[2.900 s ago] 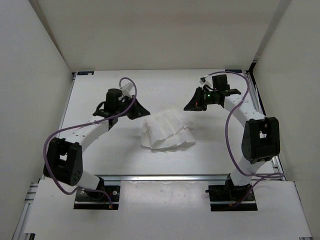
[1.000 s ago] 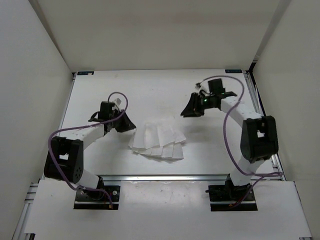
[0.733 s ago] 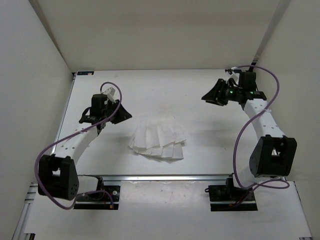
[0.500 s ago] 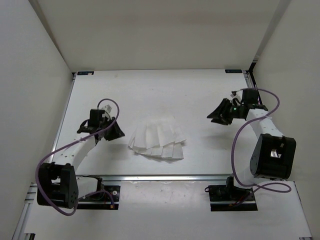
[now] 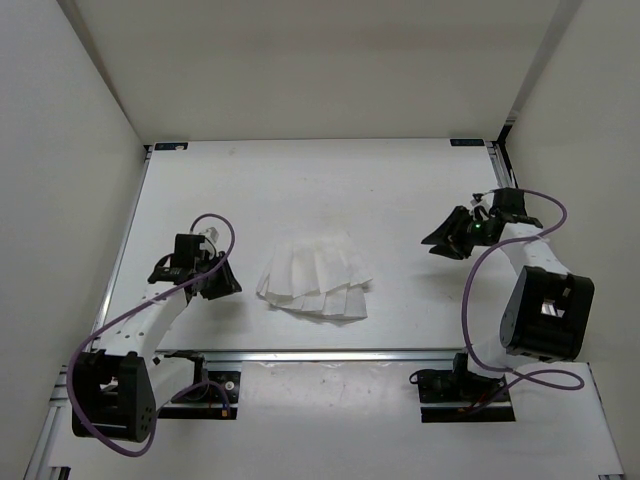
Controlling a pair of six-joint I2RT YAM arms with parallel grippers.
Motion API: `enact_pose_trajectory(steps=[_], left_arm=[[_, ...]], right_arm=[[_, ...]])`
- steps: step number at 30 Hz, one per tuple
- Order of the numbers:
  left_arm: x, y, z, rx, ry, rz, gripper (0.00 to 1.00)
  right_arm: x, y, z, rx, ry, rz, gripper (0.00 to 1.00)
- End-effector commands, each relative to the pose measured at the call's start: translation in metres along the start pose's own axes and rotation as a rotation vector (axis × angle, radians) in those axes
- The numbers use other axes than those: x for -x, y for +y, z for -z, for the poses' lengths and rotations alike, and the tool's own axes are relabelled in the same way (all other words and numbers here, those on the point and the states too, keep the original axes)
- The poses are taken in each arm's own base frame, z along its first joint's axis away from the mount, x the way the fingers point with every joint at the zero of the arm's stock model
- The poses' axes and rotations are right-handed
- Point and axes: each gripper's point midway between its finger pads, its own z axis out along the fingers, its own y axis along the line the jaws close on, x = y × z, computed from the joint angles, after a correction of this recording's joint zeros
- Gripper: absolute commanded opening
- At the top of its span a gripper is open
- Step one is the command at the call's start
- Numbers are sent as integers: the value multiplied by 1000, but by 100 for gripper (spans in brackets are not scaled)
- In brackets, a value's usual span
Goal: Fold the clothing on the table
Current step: Fold the skirt
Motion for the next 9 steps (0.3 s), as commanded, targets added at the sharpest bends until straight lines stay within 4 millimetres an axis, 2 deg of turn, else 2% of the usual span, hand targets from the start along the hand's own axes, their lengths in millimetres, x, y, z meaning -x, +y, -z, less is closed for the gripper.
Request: enact_pose_trajectory(steps=[1,3,4,5,6,8,9], left_arm=[[5,-3,3,-19,-24,-12,40],[3,-2,2,-18,-16,-12,38],[4,-3,2,-20,-19,-8,29],[3,0,1,-14,-14,2,23],[5,-1,2,-14,-16,1,21],[5,-2,3,-25,-22,-1,24],[5,-3,3,-34,-22,-7,30]], right_arm=[[5,10,-2,33,13,22,46],[6,13,-6,44,23,33,46],[2,13,-9,45,40,31,46],[6,18,-10,52,40,41,46],[0,19,-15,51,64,41,46],[-2,30,-21,69,91,80,48],[-5,39,-27,83,114,107,49]])
